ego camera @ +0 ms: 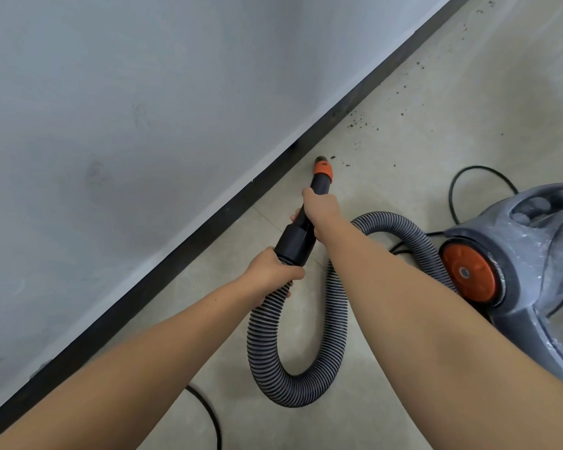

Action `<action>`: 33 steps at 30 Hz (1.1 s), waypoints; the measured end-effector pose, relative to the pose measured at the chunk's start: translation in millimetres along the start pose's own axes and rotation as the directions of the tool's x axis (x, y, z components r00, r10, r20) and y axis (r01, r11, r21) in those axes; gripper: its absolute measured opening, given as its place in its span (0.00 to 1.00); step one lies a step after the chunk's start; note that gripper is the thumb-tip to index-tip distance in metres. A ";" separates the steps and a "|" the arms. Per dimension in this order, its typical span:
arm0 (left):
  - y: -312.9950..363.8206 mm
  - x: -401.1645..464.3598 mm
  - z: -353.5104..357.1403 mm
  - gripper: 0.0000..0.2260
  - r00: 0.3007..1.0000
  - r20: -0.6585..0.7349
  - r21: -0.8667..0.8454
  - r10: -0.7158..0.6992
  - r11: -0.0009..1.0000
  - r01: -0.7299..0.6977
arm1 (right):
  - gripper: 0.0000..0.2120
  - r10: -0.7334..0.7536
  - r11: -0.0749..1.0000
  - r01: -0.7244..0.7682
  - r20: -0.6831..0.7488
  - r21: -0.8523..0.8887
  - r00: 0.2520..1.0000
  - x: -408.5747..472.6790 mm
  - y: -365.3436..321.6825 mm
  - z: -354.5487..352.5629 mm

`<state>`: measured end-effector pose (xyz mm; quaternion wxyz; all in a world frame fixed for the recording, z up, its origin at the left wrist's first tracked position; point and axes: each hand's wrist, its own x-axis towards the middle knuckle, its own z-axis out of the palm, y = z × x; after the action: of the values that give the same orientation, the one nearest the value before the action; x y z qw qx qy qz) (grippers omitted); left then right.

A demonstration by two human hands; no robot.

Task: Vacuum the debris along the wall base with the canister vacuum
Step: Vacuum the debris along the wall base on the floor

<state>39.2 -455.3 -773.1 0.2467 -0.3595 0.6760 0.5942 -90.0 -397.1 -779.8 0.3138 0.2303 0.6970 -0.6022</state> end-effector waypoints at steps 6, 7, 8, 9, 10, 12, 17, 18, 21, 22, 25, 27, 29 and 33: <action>6.0 1.7 25.9 0.14 0.995 0.102 0.043 0.017 0.999 -0.022 | 0.10 0.023 0.999 -0.017 -0.115 0.050 0.993 7.6 10.5 -38.0; 6.5 2.3 30.0 0.13 0.993 0.113 0.042 0.018 0.999 -0.023 | 0.10 0.022 0.999 -0.017 -0.126 0.043 0.992 8.7 11.3 -42.9; 7.1 3.0 32.4 0.13 0.993 0.117 0.042 0.021 0.999 -0.026 | 0.10 0.021 0.999 -0.016 -0.132 0.038 0.991 9.6 11.5 -45.7; 7.4 3.7 32.8 0.13 0.993 0.116 0.040 0.023 0.999 -0.028 | 0.10 0.020 0.999 -0.015 -0.132 0.038 0.991 10.2 10.8 -46.4; 7.4 4.7 31.8 0.12 0.994 0.110 0.036 0.024 0.999 -0.028 | 0.10 0.019 0.999 -0.014 -0.127 0.038 0.992 10.5 9.7 -44.9; 5.6 5.5 26.2 0.10 0.996 0.087 0.016 0.029 0.999 -0.031 | 0.10 0.011 1.000 -0.008 -0.108 0.025 0.994 10.2 6.9 -36.4; -8.3 8.1 4.7 0.12 1.000 -0.010 -0.074 0.003 0.997 -0.004 | 0.15 -0.026 0.999 0.026 -0.008 -0.023 1.000 8.9 5.9 3.3; -9.7 9.2 0.0 0.11 1.000 -0.025 -0.086 -0.003 0.996 0.001 | 0.15 -0.033 0.999 0.033 0.006 -0.029 0.999 9.1 5.8 10.3; -8.0 12.4 -10.2 0.10 0.999 -0.039 -0.092 -0.005 0.996 0.001 | 0.16 -0.047 0.998 0.048 0.025 -0.038 0.999 11.5 1.5 22.5; -5.2 13.7 -11.8 0.10 0.999 -0.036 -0.082 0.003 0.997 -0.006 | 0.16 -0.048 0.998 0.049 0.022 -0.031 0.999 13.3 -0.7 23.1; 6.1 19.5 -11.1 0.09 0.999 -0.011 -0.044 0.031 0.999 -0.032 | 0.15 -0.043 0.999 0.043 0.000 -0.005 0.999 18.4 -8.1 14.7; 12.9 23.6 -6.8 0.10 0.999 0.018 -0.010 0.045 0.999 -0.045 | 0.13 -0.032 0.999 0.033 -0.031 0.023 0.999 20.6 -11.3 2.6; 17.2 25.7 0.3 0.11 0.998 0.049 0.024 0.047 0.999 -0.048 | 0.12 -0.024 0.998 0.028 -0.064 0.055 0.998 21.0 -11.2 -10.9; 14.1 24.2 18.5 0.12 0.993 0.119 0.078 0.025 0.996 -0.035 | 0.11 0.008 0.996 0.004 -0.134 0.091 0.991 19.3 1.5 -34.8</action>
<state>11.5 -441.3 -785.9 0.2912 -0.3034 0.6889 0.5904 -108.0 -363.6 -791.9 0.2559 0.2852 0.6880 -0.6163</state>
